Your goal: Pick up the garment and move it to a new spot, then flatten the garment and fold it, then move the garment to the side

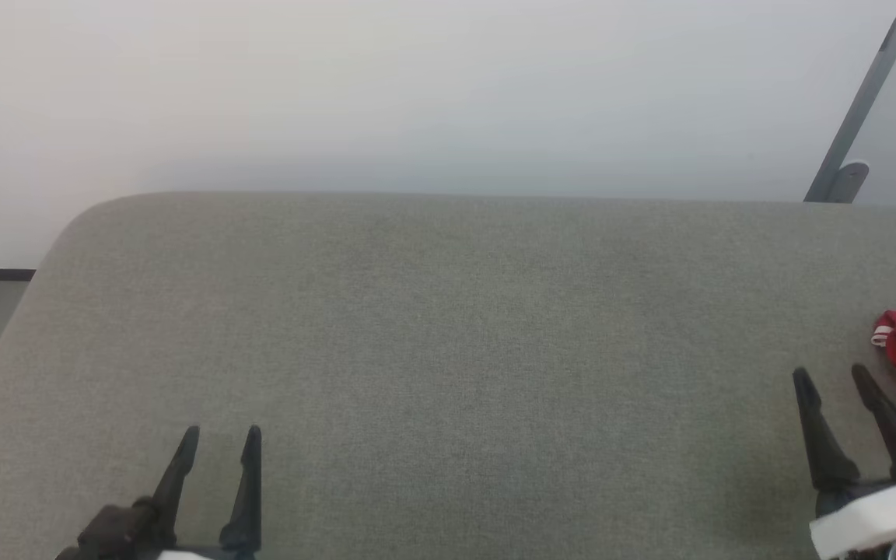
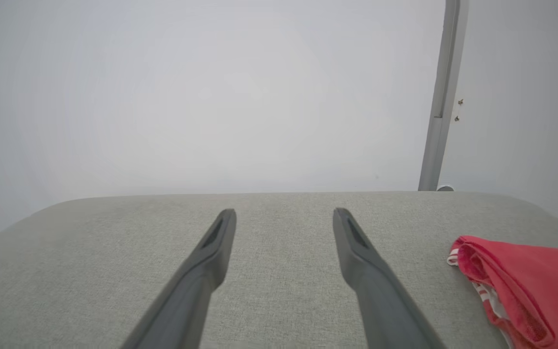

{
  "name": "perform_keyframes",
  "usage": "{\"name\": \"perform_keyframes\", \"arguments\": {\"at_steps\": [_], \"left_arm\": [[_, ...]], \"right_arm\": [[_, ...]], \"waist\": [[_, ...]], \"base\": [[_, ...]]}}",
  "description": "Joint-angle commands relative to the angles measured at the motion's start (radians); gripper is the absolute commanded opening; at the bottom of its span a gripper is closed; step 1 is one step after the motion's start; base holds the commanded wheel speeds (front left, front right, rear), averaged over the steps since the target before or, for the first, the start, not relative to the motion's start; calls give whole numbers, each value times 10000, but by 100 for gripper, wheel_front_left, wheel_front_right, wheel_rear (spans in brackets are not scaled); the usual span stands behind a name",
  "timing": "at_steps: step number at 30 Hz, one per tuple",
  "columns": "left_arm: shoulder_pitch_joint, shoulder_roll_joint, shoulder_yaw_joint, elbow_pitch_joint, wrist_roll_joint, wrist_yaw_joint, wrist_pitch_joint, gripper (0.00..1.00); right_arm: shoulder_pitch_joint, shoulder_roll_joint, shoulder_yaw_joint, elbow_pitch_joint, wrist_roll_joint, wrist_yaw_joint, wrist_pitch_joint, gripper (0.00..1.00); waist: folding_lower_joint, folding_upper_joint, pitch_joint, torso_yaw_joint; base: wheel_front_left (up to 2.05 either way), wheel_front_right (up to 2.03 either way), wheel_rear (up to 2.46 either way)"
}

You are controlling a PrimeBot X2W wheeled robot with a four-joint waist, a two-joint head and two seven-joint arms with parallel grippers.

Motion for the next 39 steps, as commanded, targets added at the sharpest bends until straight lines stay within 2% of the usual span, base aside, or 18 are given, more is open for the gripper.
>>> {"name": "perform_keyframes", "arguments": {"at_steps": [1,12,39], "left_arm": [[207,8,56,-92,171,-13,-41,100],[603,5,132,-413,374,-13,-41,100],[503,-91,240,-580,427,-12,-41,100]], "right_arm": [[247,180,-148,-239,-146,-15,-40,100],[807,559,-268,-701,-425,-15,-36,100],[884,721,-488,-919,-308,-15,-10,100]], "waist": [[0,-1,-45,10],[0,-1,-89,-89],[0,-1,8,-197]], "base": [[0,0,0],[0,0,0],[0,0,0]]}}
